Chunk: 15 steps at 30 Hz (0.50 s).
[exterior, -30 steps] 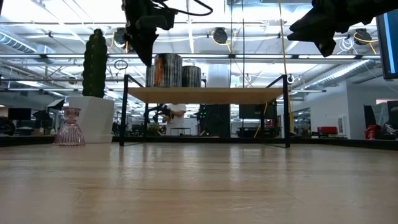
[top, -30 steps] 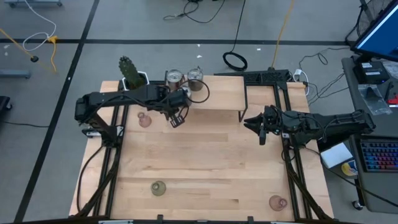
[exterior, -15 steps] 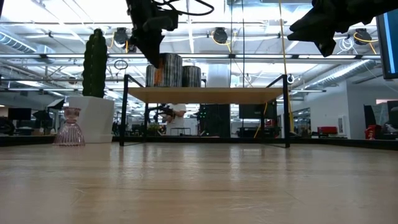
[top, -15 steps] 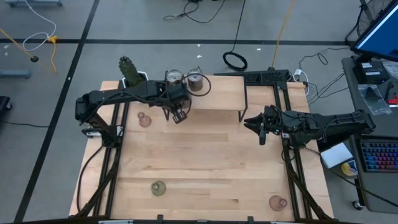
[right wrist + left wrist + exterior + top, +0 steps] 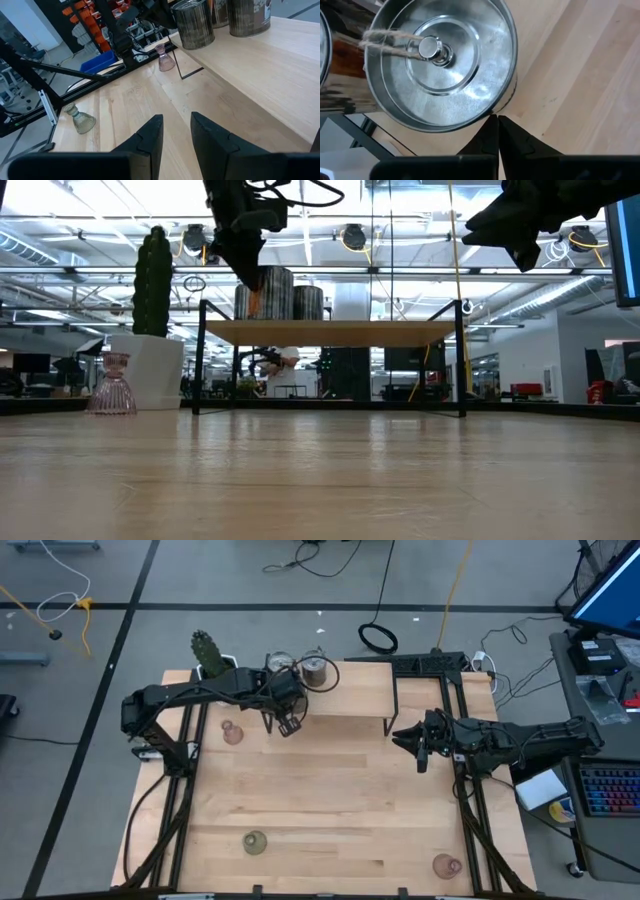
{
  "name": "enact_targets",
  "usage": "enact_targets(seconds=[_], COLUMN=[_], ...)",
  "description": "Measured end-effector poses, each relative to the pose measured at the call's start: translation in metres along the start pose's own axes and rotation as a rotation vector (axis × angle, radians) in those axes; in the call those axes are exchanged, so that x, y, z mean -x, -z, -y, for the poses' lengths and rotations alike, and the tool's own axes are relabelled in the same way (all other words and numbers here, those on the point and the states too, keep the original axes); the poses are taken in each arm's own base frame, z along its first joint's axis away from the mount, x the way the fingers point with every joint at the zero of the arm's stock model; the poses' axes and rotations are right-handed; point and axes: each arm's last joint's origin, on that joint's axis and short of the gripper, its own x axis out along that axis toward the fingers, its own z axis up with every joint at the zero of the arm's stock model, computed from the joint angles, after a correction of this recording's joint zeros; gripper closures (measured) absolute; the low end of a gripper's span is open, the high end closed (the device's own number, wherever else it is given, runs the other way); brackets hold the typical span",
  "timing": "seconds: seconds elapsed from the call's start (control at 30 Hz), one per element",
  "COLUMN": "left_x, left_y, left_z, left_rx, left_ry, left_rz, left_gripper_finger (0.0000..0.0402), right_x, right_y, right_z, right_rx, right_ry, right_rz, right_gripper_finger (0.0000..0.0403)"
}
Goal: Pick & Place candle stick holders
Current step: Put the silver scented candle on the shelf
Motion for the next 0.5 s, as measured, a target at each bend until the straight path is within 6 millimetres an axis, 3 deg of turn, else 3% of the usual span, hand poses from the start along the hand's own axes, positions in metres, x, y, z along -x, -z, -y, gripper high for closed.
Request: enact_targets(seconds=[0.5], left_x=[-0.0006], left_y=[-0.0055], left_z=[-0.0024], left_rx=[-0.001], left_ry=[-0.007], left_rz=[0.05], left_gripper_finger=[0.0399], right_x=[0.0], right_y=[0.0], right_z=[0.0], right_rx=[-0.023], right_ry=[-0.001], right_rz=[-0.001], right_gripper_finger=[0.0313])
